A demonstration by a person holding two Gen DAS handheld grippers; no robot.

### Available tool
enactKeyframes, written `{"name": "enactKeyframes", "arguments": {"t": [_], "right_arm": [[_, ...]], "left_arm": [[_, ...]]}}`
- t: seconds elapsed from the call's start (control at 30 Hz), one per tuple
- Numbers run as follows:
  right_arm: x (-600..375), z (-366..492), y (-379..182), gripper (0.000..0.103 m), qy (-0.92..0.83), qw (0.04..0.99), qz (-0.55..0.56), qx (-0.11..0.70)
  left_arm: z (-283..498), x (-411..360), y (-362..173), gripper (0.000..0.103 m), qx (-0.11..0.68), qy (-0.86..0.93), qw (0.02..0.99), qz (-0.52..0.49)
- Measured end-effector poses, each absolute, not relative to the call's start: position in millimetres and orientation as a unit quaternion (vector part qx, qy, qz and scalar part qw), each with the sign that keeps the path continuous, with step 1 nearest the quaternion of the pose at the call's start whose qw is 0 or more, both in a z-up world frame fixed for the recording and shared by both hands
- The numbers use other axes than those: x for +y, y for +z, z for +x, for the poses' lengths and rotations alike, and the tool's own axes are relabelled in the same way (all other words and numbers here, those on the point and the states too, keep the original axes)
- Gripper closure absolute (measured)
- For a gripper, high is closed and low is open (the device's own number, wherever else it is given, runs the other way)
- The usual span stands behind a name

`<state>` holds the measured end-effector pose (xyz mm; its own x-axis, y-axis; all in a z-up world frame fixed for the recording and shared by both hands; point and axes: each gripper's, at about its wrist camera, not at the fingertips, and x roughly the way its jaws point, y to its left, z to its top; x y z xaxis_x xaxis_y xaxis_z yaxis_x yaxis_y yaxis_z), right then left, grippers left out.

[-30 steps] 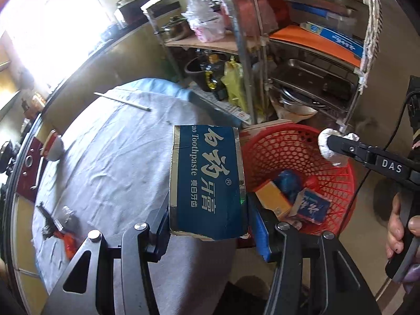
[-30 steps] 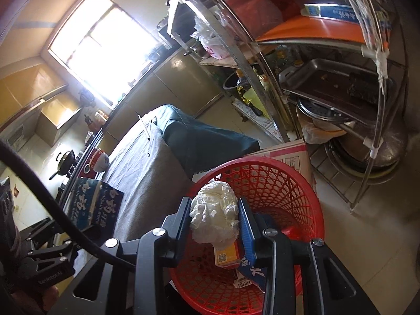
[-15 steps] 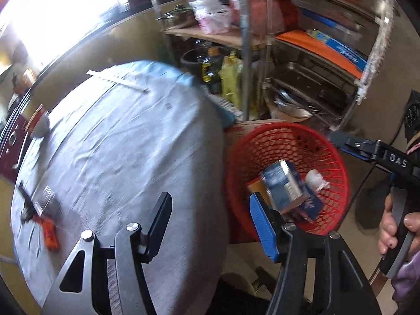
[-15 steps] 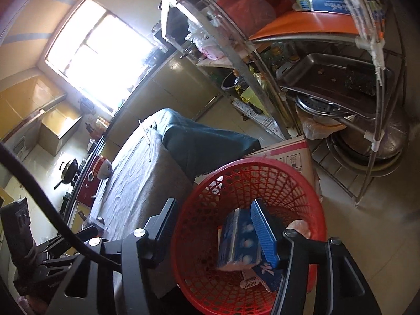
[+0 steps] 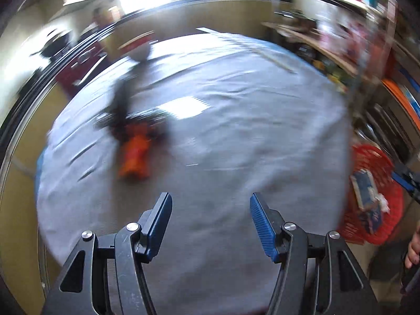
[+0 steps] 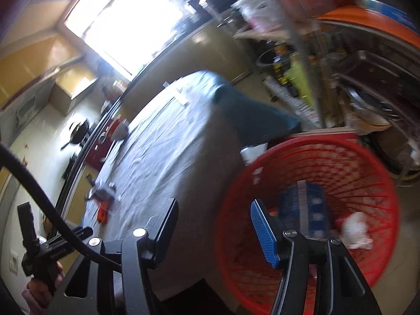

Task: Collect trash
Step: 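Open the right tool over the basket while the left drops the toothpaste box in, then grasp the orange net bag with the left tool while the right reaches to the clear tray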

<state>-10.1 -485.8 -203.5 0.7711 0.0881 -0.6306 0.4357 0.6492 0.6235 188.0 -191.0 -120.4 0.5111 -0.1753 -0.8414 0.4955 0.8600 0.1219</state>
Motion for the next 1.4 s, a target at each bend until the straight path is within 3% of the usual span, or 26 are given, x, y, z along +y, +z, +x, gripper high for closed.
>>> {"name": "enactKeyframes", "arguments": {"t": [0.3,0.5,0.93,1.0,1.03,1.07,1.1,1.23,1.27,1.4], "right_arm": [[-393,103,-171,0.04,0.036,0.865,0.348,0.358],[-337,179,-147,0.029,0.11,0.873,0.321,0.35],[-305,265,-182,0.029,0.117,0.866,0.303,0.381],[-304,270,-187,0.029,0.119,0.865,0.306,0.379],[-303,270,-187,0.029,0.117,0.867,0.301,0.378],[-301,272,-187,0.033,0.115,0.869,0.296,0.378],[-299,272,-188,0.046,0.115,0.871,0.294,0.377],[-293,268,-187,0.055,0.102,0.879,0.275,0.376],[-293,265,-187,0.063,0.101,0.879,0.277,0.374],[-300,250,-183,0.066,0.095,0.882,0.286,0.363]], "left_arm": [[258,-108,-127,0.037,0.476,-0.133,0.865,0.089],[296,-102,-140,0.035,0.504,-0.171,0.846,0.037],[336,-108,-176,0.036,0.543,-0.225,0.808,-0.027],[339,-107,-177,0.043,0.54,-0.229,0.809,-0.033],[340,-107,-178,0.055,0.541,-0.234,0.807,-0.036],[342,-105,-180,0.062,0.547,-0.241,0.801,-0.041],[343,-105,-181,0.062,0.548,-0.244,0.799,-0.046],[340,-102,-180,0.065,0.542,-0.247,0.802,-0.049],[339,-101,-179,0.067,0.541,-0.247,0.803,-0.049],[328,-98,-175,0.069,0.536,-0.24,0.808,-0.042]]}}
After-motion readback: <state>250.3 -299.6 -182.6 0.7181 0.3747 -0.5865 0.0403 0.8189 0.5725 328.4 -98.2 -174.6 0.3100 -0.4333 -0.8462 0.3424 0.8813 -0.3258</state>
